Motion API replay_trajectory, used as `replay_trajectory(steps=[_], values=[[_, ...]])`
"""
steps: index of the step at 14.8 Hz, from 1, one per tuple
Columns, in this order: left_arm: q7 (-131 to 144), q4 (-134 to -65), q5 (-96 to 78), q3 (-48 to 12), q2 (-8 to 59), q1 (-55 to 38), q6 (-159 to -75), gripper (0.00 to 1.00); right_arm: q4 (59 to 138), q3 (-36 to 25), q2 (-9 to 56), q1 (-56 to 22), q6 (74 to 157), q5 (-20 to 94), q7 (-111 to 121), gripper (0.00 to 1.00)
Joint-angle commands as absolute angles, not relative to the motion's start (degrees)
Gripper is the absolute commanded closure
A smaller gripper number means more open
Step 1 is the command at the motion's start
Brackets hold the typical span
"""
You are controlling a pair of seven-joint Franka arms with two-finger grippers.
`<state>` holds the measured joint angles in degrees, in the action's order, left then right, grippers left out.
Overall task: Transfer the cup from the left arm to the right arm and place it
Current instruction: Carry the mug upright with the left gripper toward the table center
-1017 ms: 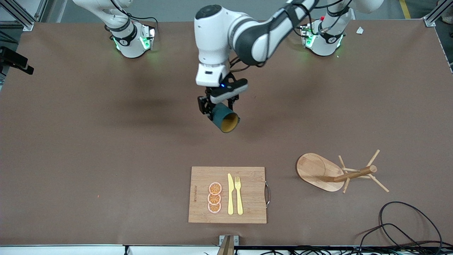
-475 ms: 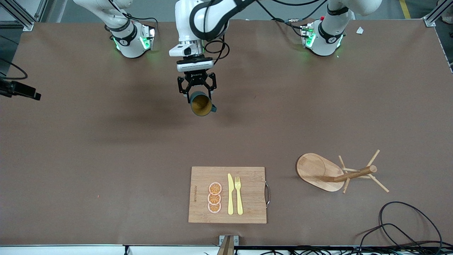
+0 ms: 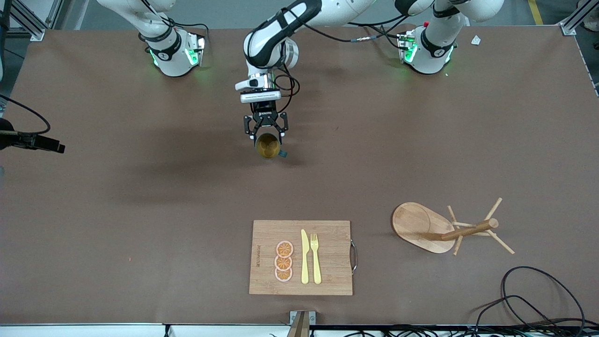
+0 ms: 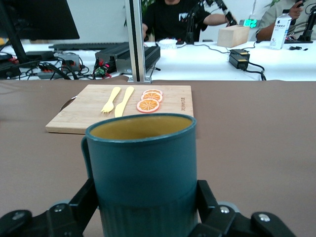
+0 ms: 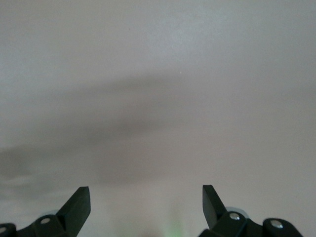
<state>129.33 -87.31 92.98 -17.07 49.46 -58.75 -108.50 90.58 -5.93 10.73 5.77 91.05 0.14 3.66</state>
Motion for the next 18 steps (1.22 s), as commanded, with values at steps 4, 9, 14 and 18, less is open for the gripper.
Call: replay_trajectory(steps=[4, 9, 14, 18], values=[[135.35, -86.22, 102.30, -16.44, 56.77, -60.55, -101.96, 0.64, 92.11, -5.27, 11.51, 6.07, 93.51, 0.53, 2.90, 0.00], [137.20, -86.22, 102.48, -16.43, 59.06, -61.61, -100.11, 0.61, 93.69, -5.10, 12.04, 4.22, 95.27, 0.53, -3.94, 0.00], [135.27, -86.13, 97.05, -16.87, 58.54, -63.19, -100.02, 0.01, 93.87, -5.10, 12.57, 0.27, 95.27, 0.62, -13.16, 0.00], [127.38, -84.65, 77.44, -18.97, 51.90, -63.28, -100.11, 0.01, 94.92, -5.10, 12.39, -4.81, 95.62, 0.44, -25.85, 0.00]])
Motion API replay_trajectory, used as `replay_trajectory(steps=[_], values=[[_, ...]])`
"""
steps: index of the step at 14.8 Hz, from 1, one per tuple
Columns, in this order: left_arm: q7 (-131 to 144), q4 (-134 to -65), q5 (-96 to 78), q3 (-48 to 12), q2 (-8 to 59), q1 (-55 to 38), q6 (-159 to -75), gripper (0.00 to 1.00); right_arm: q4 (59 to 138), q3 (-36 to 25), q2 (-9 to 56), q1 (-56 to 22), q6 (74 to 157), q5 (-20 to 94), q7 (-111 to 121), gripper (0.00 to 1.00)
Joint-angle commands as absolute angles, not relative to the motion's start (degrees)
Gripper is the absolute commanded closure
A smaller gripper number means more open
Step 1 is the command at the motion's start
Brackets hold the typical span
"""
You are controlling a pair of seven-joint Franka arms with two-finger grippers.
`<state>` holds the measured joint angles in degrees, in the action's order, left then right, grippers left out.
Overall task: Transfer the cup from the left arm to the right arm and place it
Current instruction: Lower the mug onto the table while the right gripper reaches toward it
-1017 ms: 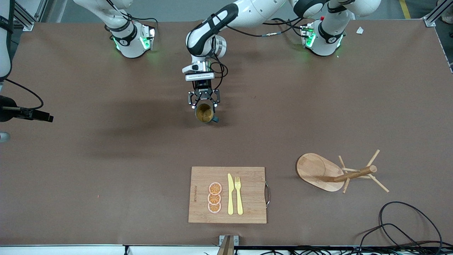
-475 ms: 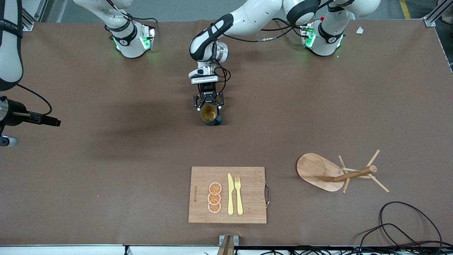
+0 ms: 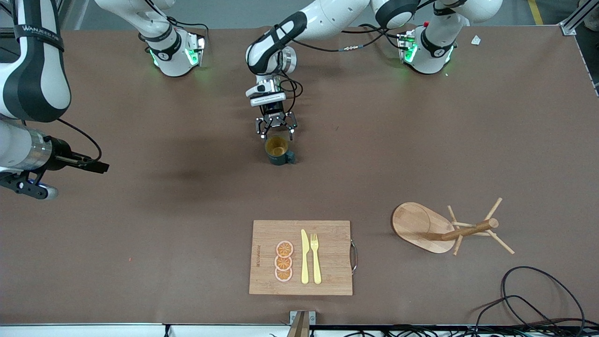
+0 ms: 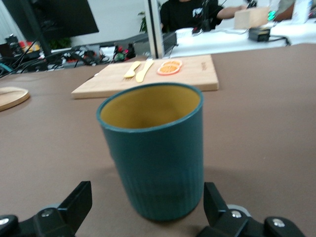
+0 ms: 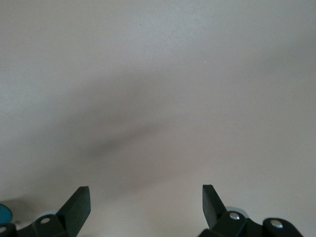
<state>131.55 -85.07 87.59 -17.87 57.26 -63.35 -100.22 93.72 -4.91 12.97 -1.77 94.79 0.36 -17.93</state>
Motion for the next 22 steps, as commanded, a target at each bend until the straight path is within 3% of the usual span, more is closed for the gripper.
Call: replay_trajectory(steps=[1, 8, 14, 22], values=[[124.92, -84.64, 73.95, -18.98, 49.94, -63.11, -100.11, 0.01, 94.66, -5.10, 12.48, -5.18, 95.62, -0.17, -25.67, 0.00], [110.25, -85.25, 56.10, -18.98, 36.41, -60.92, -100.37, 0.01, 92.99, -5.10, 13.80, -5.36, 95.45, -0.18, -27.32, 0.00], [86.70, -85.17, 43.79, -18.98, 27.17, -49.07, -104.58, 0.01, 94.48, -4.92, 13.54, -12.99, 95.45, 0.53, -55.76, 0.00], [58.57, -82.01, 31.40, -18.98, 24.17, -32.54, -107.75, 0.01, 97.90, -4.83, 13.71, -22.75, 99.22, 5.96, -89.71, 0.00]])
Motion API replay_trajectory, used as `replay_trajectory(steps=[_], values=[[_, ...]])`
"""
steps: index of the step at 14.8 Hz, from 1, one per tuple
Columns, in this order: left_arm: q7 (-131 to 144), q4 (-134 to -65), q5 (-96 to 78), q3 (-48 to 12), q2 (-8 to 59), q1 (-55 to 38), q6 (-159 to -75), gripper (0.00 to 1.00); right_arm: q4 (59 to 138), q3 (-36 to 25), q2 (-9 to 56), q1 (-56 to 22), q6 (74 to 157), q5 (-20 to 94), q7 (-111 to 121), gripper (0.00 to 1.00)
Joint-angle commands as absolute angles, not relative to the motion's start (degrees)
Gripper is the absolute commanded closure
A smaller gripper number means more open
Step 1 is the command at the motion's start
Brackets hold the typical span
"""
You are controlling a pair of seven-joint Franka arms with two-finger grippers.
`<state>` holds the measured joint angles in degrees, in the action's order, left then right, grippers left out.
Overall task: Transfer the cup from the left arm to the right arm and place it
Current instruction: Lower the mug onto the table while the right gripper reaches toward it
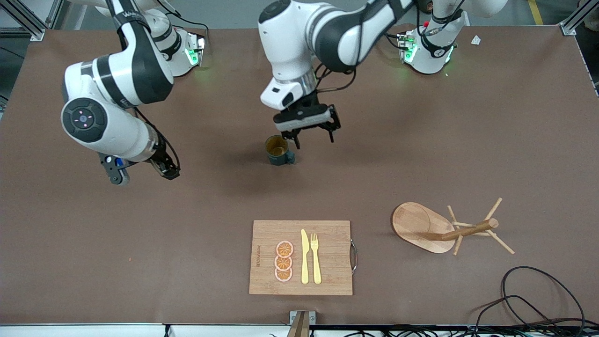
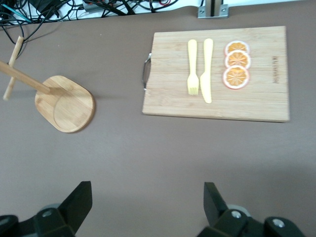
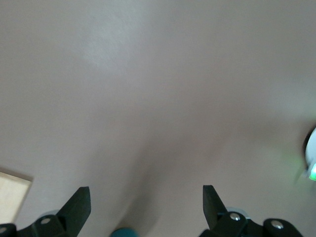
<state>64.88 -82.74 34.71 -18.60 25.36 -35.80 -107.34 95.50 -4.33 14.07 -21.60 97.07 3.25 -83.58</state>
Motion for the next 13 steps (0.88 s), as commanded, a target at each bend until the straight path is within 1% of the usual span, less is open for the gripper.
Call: replay_trajectory(steps=[1, 5, 7, 10, 13], values=[[54.79, -81.22, 29.29, -18.98, 24.08, -30.52, -107.75, 0.01, 99.30, -4.83, 13.71, -24.07, 100.71, 6.76, -93.48, 0.00], [43.27, -80.16, 23.31, -19.07, 21.90, -22.87, -107.40, 0.00, 102.82, -4.83, 13.80, -31.44, 105.19, 7.73, -109.82, 0.00], [37.38, -80.24, 19.97, -18.98, 20.57, -19.70, -106.62, 0.00, 105.19, -4.83, 13.71, -35.22, 108.79, 7.82, -117.74, 0.00], [30.69, -80.07, 15.65, -18.90, 19.60, -15.13, -103.19, 0.00, 105.56, -4.83, 15.46, -40.85, 112.05, 7.91, -126.79, 0.00], [22.53, -80.33, 9.78, -18.37, 16.44, -9.95, -100.21, 0.00, 105.56, -4.83, 17.31, -44.90, 116.53, 8.17, -137.08, 0.00]])
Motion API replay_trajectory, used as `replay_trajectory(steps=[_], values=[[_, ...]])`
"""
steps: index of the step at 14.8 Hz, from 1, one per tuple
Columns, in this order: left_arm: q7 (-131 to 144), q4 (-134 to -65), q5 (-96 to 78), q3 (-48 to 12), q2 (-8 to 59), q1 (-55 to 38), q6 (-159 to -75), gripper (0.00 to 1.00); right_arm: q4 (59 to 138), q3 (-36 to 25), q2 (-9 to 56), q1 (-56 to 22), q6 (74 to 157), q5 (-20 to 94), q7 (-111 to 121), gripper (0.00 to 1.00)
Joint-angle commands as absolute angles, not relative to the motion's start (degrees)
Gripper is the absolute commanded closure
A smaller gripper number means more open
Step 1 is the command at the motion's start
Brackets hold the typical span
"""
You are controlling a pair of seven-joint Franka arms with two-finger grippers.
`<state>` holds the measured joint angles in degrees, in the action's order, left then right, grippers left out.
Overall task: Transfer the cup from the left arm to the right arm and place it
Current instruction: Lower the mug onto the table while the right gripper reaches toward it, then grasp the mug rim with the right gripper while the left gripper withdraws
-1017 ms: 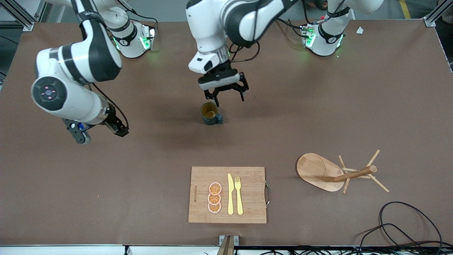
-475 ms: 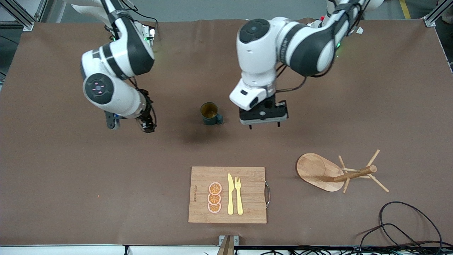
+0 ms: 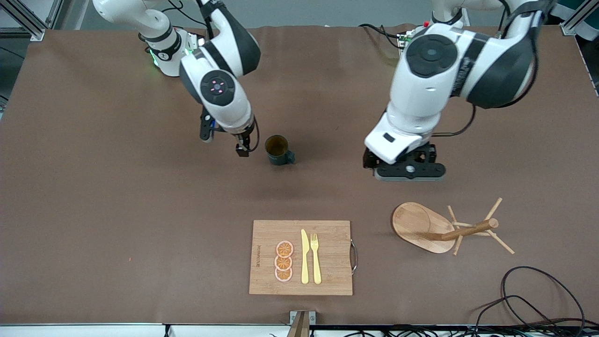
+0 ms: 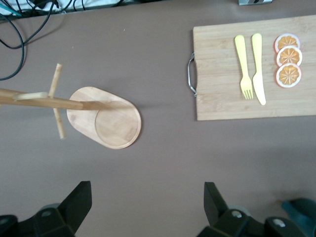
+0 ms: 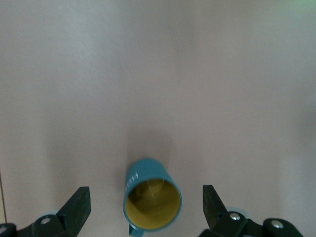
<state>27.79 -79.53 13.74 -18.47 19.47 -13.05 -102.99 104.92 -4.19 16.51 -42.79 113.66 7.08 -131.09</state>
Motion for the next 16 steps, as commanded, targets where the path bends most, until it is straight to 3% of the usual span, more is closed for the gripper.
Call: replay_trajectory(steps=[1, 10, 16], values=[[19.54, -80.59, 8.71, -18.11, 15.65, -8.37, -98.80, 0.00, 105.56, -4.83, 17.92, -45.78, 117.76, 8.17, -139.46, 0.00], [1.52, -90.17, 1.77, -12.22, 4.05, -2.03, -96.68, 0.00, 109.15, -4.83, 19.60, -49.74, 123.38, 11.34, -144.49, 0.01], [-1.76, -90.79, 1.50, -8.00, -2.80, -1.14, -89.39, 0.00, 110.39, -4.83, 21.97, -51.41, 126.91, 11.25, -146.51, 0.00]])
